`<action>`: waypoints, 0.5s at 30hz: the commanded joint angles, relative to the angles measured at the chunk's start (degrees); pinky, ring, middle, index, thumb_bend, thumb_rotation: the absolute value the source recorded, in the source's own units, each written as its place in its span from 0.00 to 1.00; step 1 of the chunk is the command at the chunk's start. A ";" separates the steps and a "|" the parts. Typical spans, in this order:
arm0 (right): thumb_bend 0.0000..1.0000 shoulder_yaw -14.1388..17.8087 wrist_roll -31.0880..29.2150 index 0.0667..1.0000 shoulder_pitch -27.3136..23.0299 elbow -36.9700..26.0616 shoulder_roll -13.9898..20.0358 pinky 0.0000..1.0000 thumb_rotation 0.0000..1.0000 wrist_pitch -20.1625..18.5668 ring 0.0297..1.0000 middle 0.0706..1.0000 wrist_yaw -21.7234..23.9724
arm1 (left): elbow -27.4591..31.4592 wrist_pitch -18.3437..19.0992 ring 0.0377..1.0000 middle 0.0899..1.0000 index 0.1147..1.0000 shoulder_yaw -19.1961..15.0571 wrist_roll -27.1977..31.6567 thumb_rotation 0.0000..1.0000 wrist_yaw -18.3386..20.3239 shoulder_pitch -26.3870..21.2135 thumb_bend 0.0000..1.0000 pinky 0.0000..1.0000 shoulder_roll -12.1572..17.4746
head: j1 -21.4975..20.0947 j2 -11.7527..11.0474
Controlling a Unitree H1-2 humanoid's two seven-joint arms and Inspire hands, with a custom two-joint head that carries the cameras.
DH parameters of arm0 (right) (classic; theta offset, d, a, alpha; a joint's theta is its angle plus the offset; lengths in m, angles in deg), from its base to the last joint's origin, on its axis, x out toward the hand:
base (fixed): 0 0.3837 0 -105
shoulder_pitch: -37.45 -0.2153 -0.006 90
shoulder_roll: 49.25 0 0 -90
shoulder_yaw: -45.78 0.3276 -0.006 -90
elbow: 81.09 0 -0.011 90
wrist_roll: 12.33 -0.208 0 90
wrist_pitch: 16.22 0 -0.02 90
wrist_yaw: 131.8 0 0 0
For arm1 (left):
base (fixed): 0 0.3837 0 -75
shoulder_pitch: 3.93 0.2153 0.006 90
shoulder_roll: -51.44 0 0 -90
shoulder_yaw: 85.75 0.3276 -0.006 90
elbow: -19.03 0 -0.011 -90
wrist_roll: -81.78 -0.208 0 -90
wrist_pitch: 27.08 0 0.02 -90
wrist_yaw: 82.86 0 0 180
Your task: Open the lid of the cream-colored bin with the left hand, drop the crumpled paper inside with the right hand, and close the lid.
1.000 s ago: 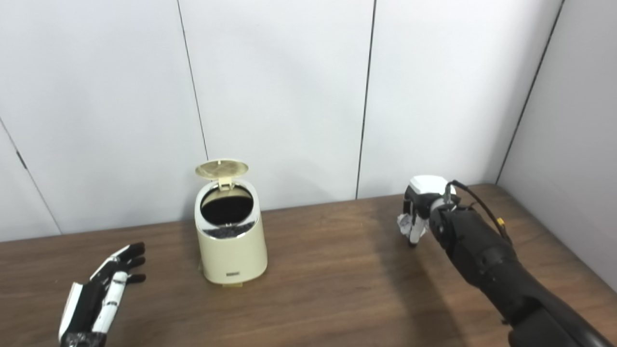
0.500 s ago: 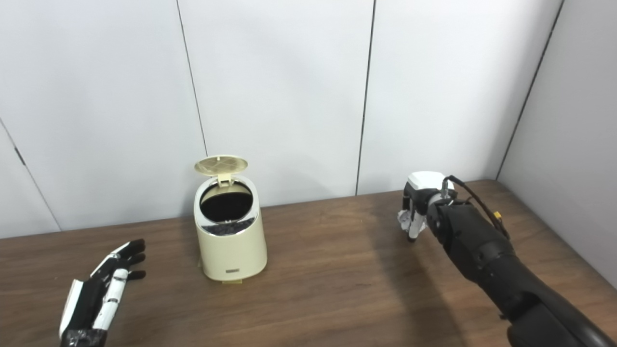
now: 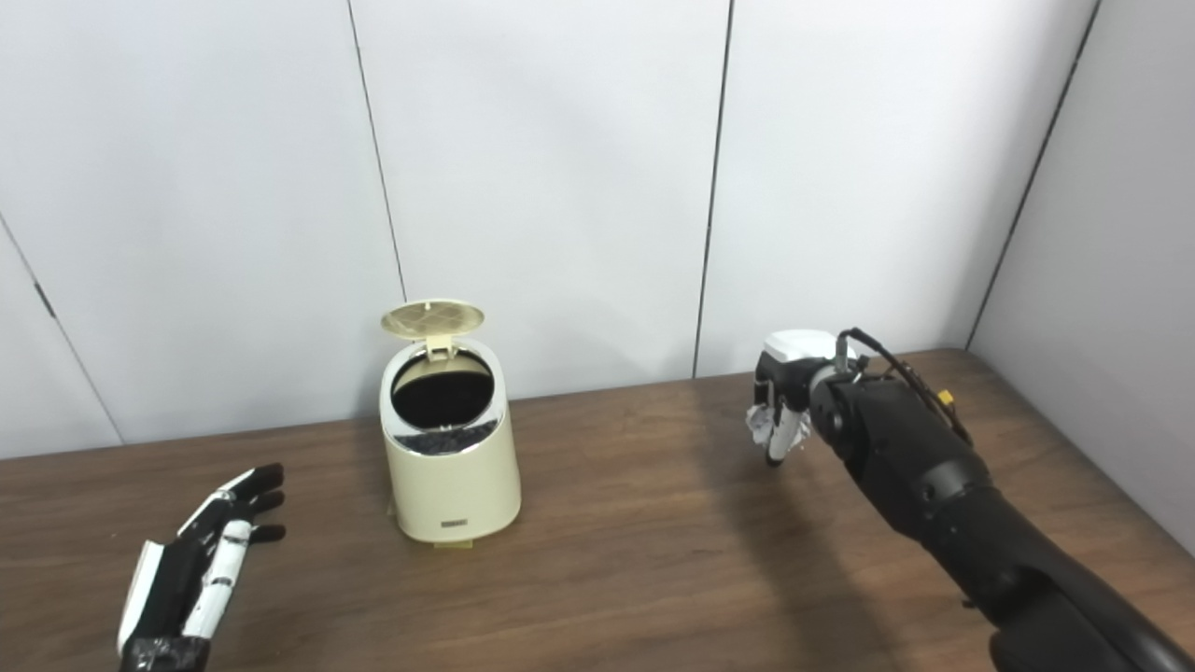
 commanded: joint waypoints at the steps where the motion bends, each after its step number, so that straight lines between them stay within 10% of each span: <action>1: 0.53 0.23 1.58 0.45 -4.20 -4.27 2.27 0.22 0.00 -0.02 0.28 0.43 0.92 | 1.30 -1.34 0.81 0.83 0.82 0.06 -0.13 0.82 -0.39 -2.12 0.22 0.71 0.15 | -0.01 0.11; 15: 0.53 1.11 3.88 0.44 -5.42 -19.98 0.57 0.18 0.00 -1.20 0.23 0.43 11.13 | 1.77 -0.82 0.82 0.82 0.82 0.26 -0.87 0.80 -0.74 -2.18 0.20 0.71 -0.39 | 0.33 0.11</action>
